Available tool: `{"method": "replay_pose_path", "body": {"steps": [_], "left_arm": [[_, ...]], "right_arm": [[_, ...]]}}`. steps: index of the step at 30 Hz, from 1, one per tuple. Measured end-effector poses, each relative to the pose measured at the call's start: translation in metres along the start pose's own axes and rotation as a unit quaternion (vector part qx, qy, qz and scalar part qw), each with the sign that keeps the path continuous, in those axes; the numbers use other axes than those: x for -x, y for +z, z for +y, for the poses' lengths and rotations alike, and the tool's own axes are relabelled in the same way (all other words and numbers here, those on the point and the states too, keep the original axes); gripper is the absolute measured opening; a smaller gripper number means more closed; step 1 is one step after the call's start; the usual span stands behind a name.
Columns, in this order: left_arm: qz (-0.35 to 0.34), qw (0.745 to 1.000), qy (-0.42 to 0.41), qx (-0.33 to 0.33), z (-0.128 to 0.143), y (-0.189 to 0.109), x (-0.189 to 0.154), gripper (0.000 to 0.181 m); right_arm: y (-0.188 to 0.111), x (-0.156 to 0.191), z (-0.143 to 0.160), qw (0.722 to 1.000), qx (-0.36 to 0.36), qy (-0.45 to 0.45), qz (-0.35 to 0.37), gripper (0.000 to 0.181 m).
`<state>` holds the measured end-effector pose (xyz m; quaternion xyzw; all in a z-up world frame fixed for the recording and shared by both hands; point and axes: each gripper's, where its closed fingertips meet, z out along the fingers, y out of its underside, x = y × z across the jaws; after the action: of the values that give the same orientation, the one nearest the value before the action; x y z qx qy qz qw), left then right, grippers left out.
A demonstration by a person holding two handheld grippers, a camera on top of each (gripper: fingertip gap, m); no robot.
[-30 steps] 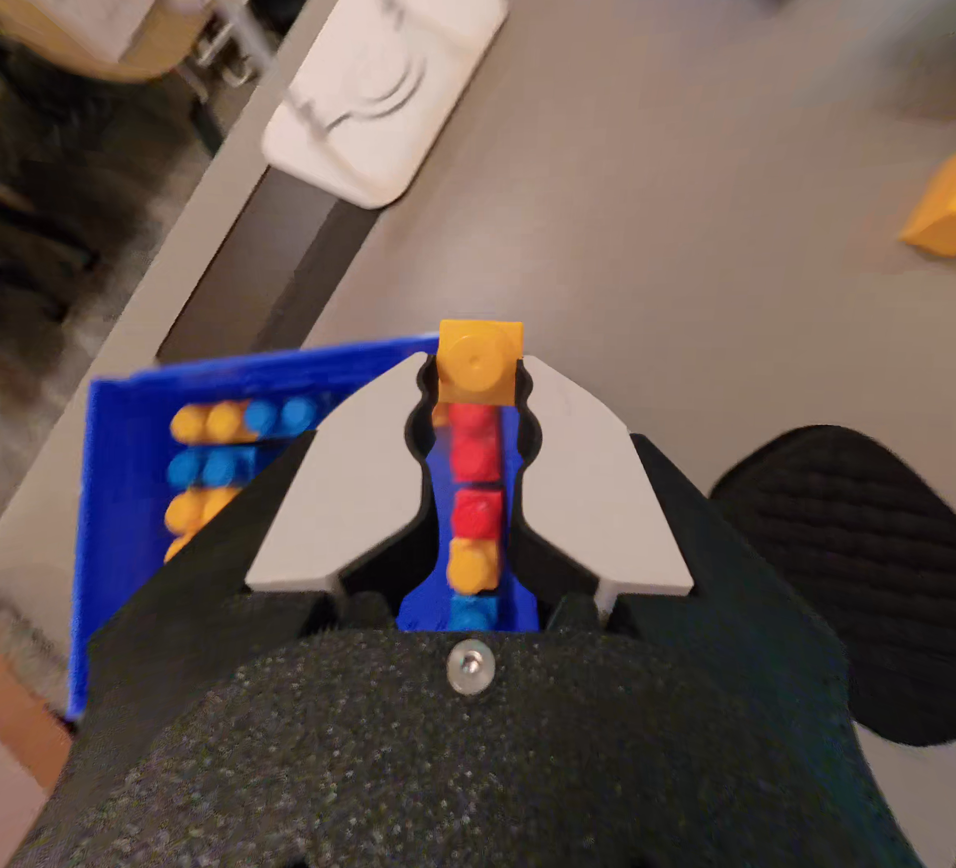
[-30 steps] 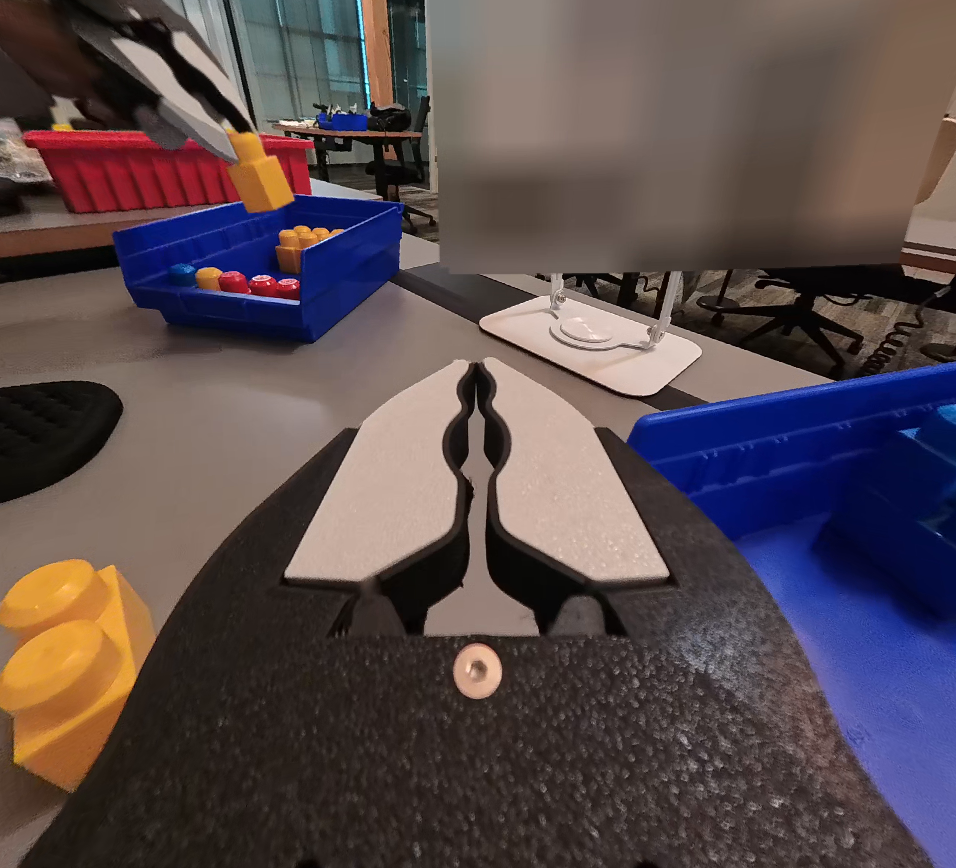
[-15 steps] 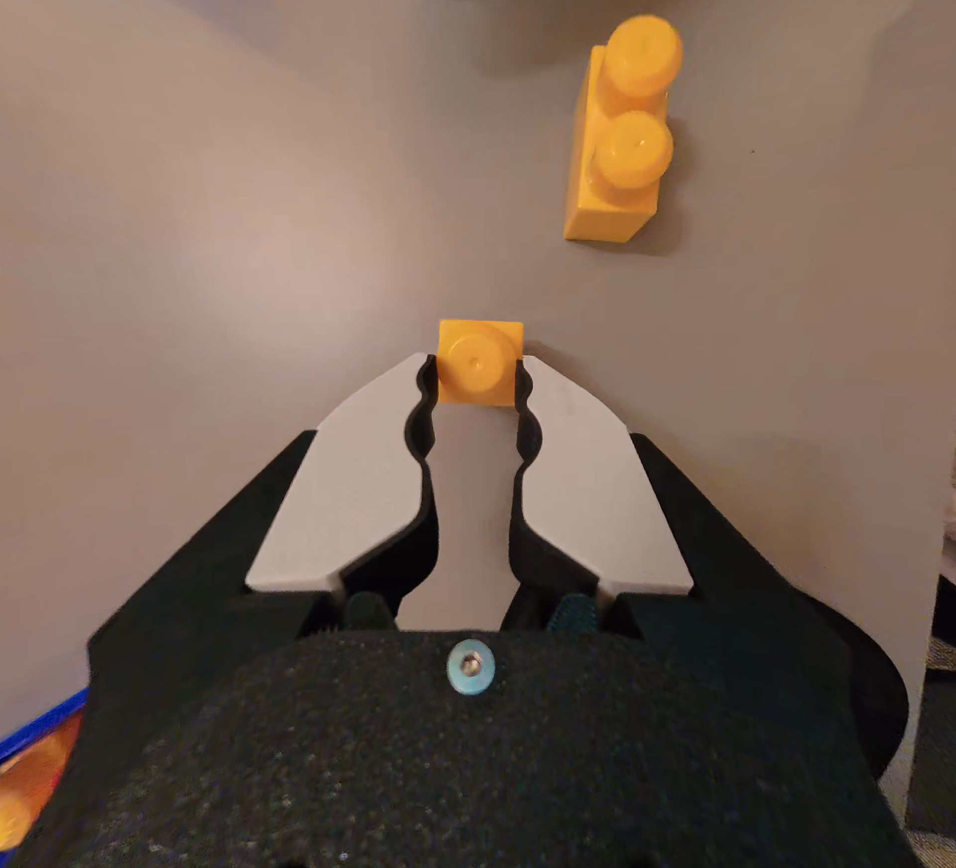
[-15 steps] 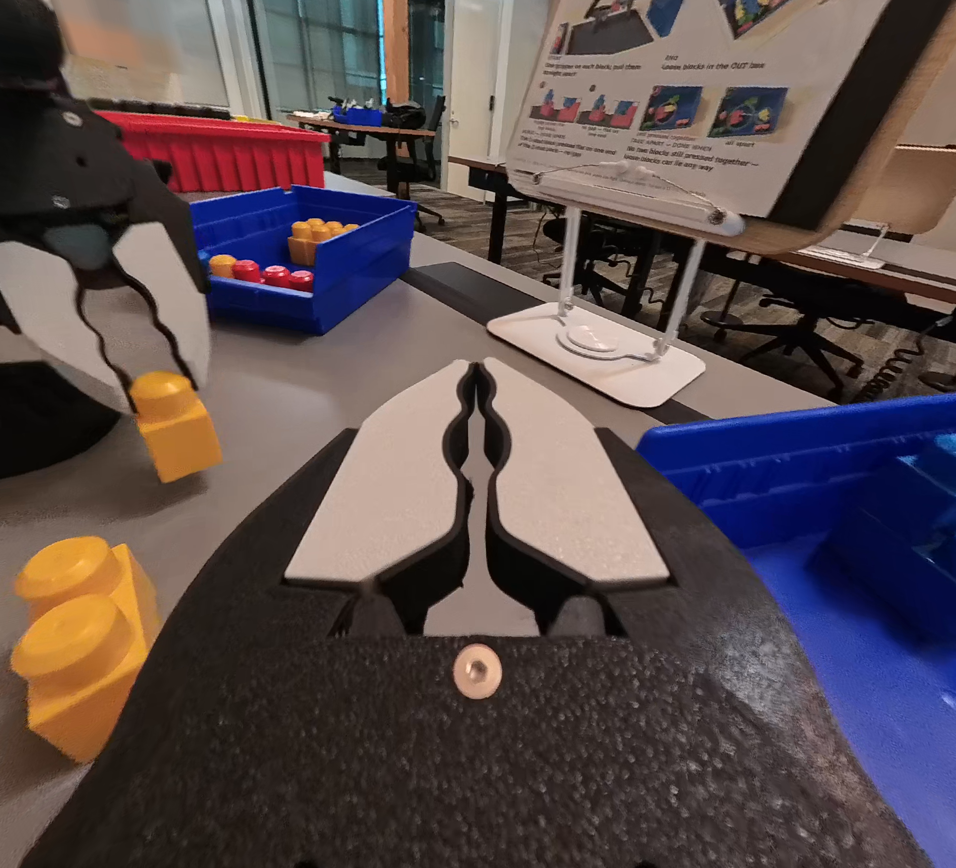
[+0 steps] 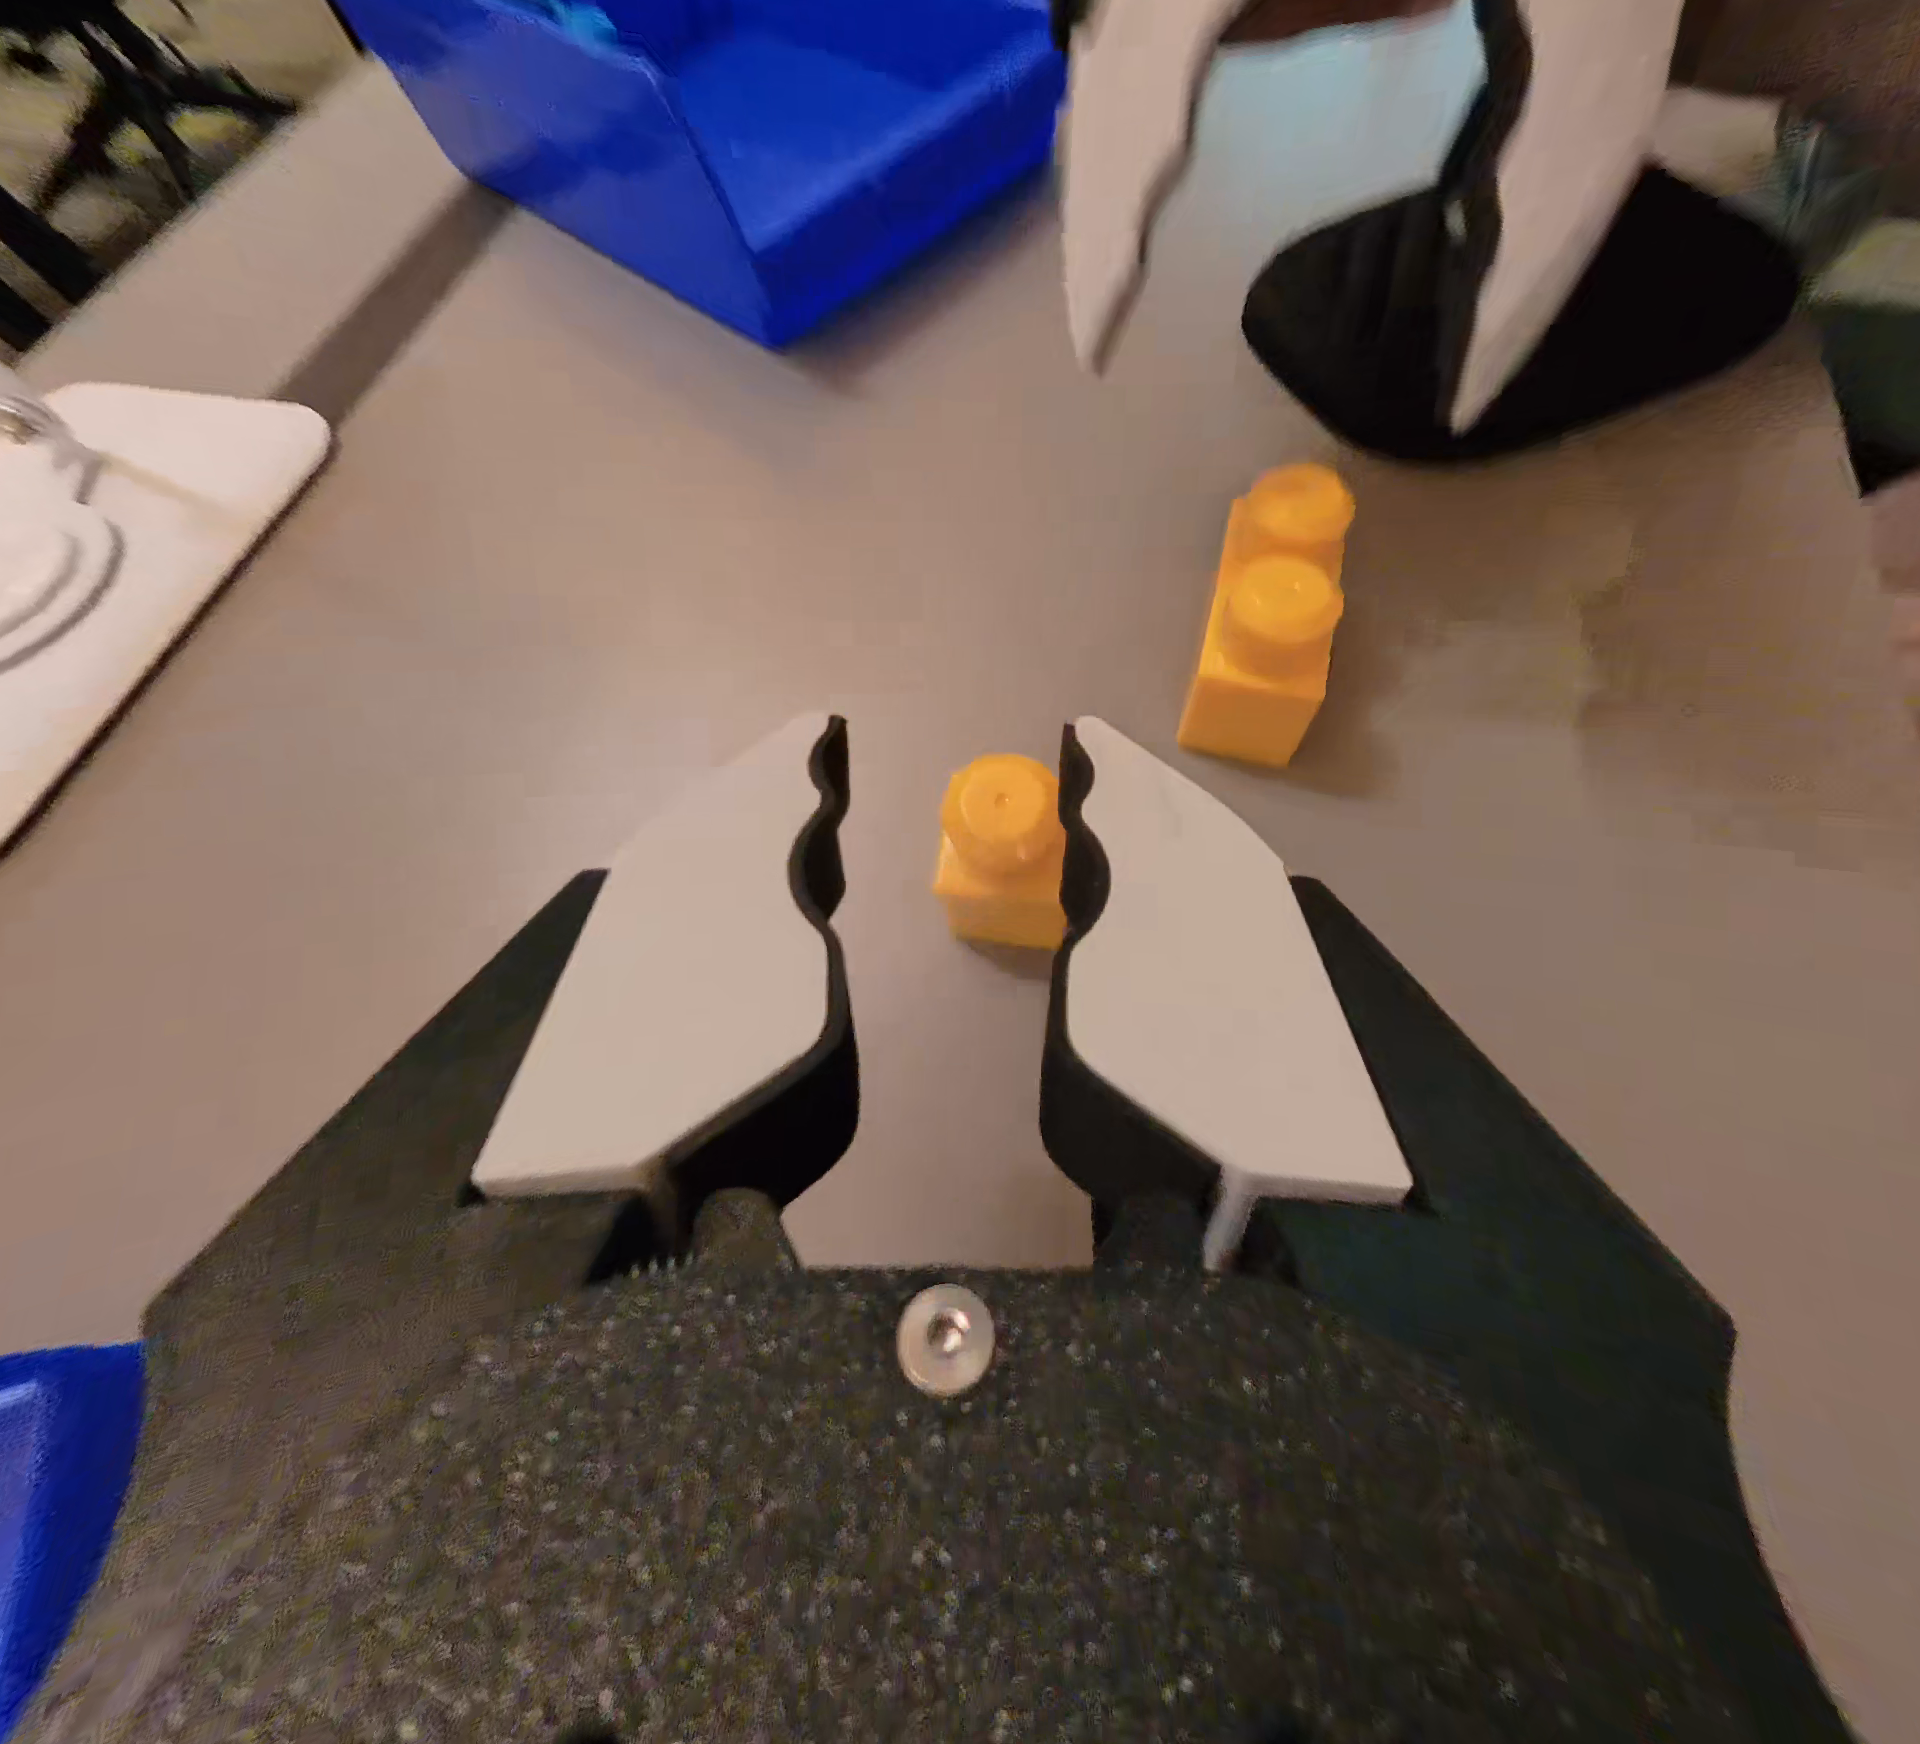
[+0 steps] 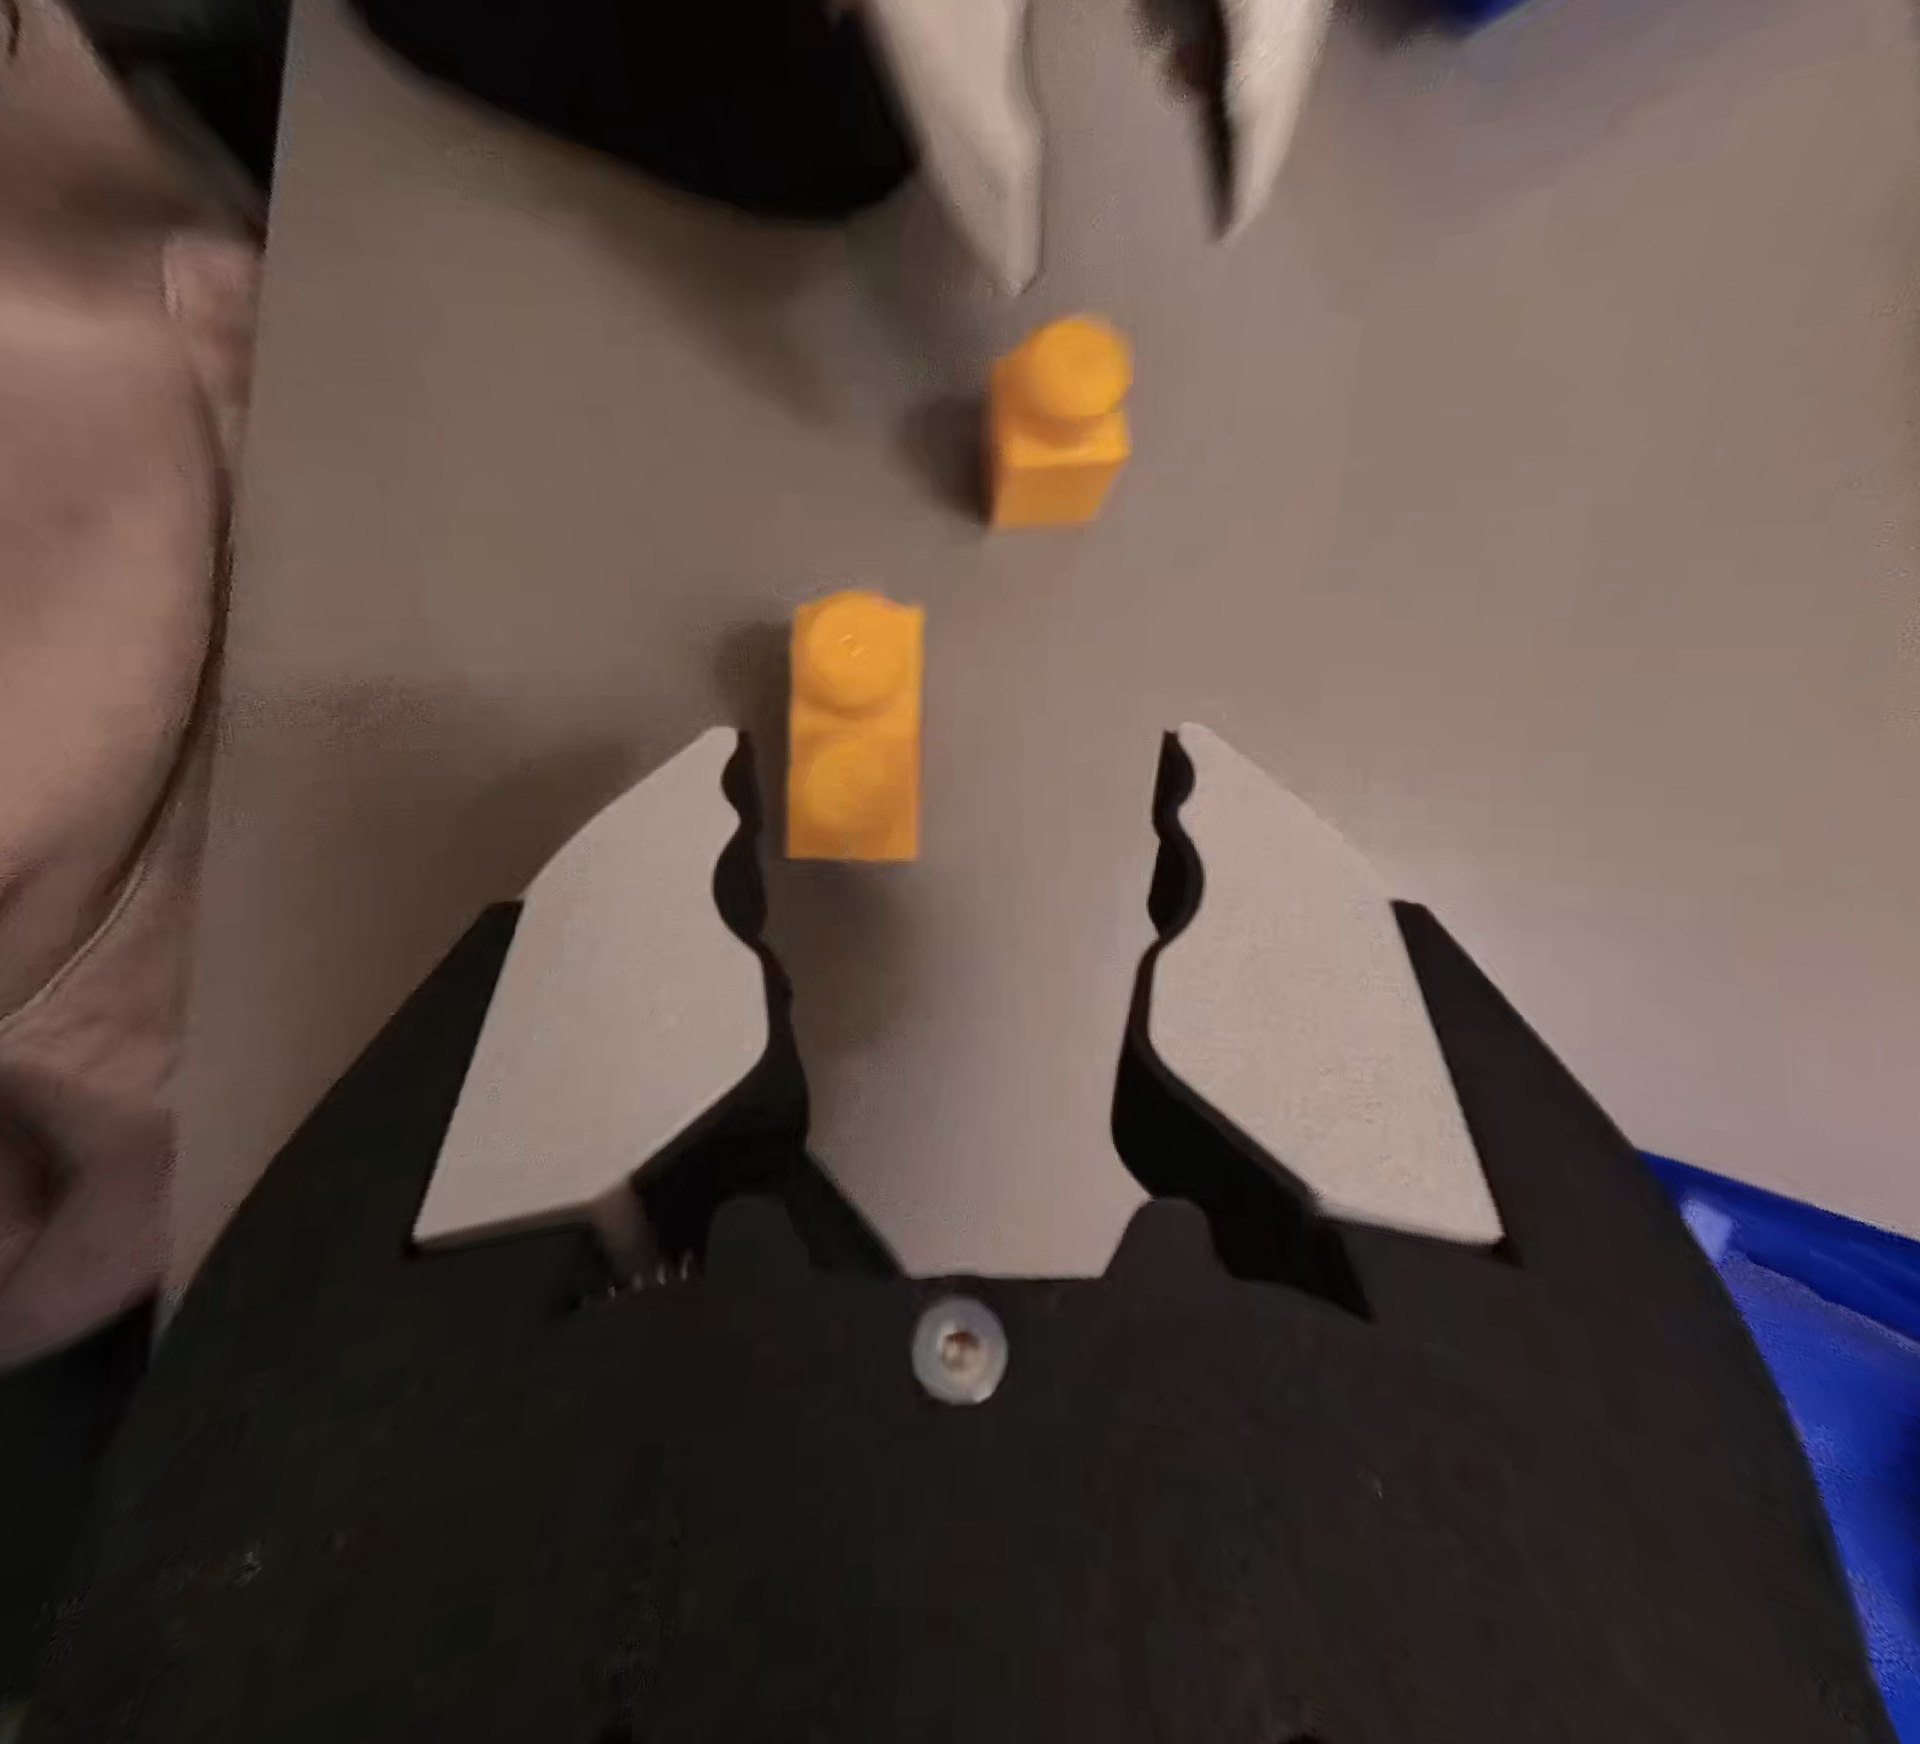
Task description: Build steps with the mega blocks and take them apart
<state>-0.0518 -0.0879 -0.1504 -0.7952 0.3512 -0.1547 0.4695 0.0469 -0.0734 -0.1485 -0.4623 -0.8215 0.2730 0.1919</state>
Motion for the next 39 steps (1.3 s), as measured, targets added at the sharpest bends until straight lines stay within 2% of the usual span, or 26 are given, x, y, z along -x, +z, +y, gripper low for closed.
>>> {"method": "replay_pose_path", "body": {"steps": [1, 2, 7, 8, 10, 13, 14, 16, 17, 19, 21, 23, 27, 31, 34, 39], "left_arm": [[-0.01, 1.0, -0.005, -0.027, -0.004, -0.004, 0.003, 0.037], [-0.017, 0.999, -0.009, -0.05, -0.008, -0.007, 0.005, 0.036], [-0.001, 0.994, -0.02, -0.104, -0.012, -0.01, 0.0, 0.035], [0.002, 0.994, -0.018, -0.107, -0.012, -0.011, -0.002, 0.036], [0.007, 0.993, -0.015, -0.117, -0.013, -0.012, -0.005, 0.036], [0.016, 0.99, -0.023, -0.141, -0.017, -0.016, -0.008, 0.036], [0.021, 0.988, -0.027, -0.15, -0.02, -0.018, -0.009, 0.037], [0.035, 0.983, -0.039, -0.174, -0.028, -0.02, -0.013, 0.039], [0.044, 0.98, -0.044, -0.187, -0.034, -0.02, -0.016, 0.041], [0.056, 0.974, -0.047, -0.216, -0.048, -0.019, -0.021, 0.044], [0.066, 0.967, -0.049, -0.242, -0.065, -0.019, -0.027, 0.045], [0.067, 0.959, -0.056, -0.271, -0.082, -0.019, -0.029, 0.046], [0.091, 0.945, -0.08, -0.305, -0.101, -0.017, -0.036, 0.046], [0.09, 0.95, -0.072, -0.292, -0.1, -0.007, -0.039, 0.045], [0.089, 0.945, -0.085, -0.302, -0.1, -0.006, -0.036, 0.037], [0.103, 0.944, -0.104, -0.295, -0.096, 0.0, -0.037, 0.037]], "right_arm": [[0.007, 0.008, 0.004, 0.999, 0.042, -0.01, -0.009, 0.075], [0.014, 0.015, 0.008, 0.997, 0.076, -0.02, -0.017, 0.076], [0.05, 0.026, 0.027, 0.984, 0.178, -0.02, -0.026, 0.067], [0.056, 0.026, 0.03, 0.982, 0.183, -0.018, -0.027, 0.062], [0.064, 0.025, 0.033, 0.984, 0.177, -0.007, -0.026, 0.035], [0.055, 0.011, 0.025, 0.993, 0.118, 0.01, -0.002, 0.035], [0.047, 0.004, 0.016, 0.997, 0.076, 0.023, 0.005, 0.035], [0.02, -0.012, -0.015, 0.997, -0.065, 0.021, 0.033, 0.035], [0.002, -0.016, -0.033, 0.988, -0.147, 0.019, 0.037, 0.035], [-0.036, -0.021, -0.062, 0.951, -0.303, 0.046, 0.028, 0.035], [-0.062, -0.026, -0.076, 0.911, -0.406, 0.07, 0.022, 0.035], [-0.072, -0.025, -0.083, 0.881, -0.467, 0.08, 0.009, 0.035], [-0.066, -0.021, -0.092, 0.849, -0.517, 0.103, -0.023, 0.035], [-0.048, -0.016, -0.096, 0.855, -0.507, 0.103, -0.037, 0.035], [-0.044, -0.015, -0.097, 0.851, -0.513, 0.103, -0.036, 0.035], [-0.039, -0.015, -0.096, 0.846, -0.521, 0.106, -0.035, 0.035]]}}
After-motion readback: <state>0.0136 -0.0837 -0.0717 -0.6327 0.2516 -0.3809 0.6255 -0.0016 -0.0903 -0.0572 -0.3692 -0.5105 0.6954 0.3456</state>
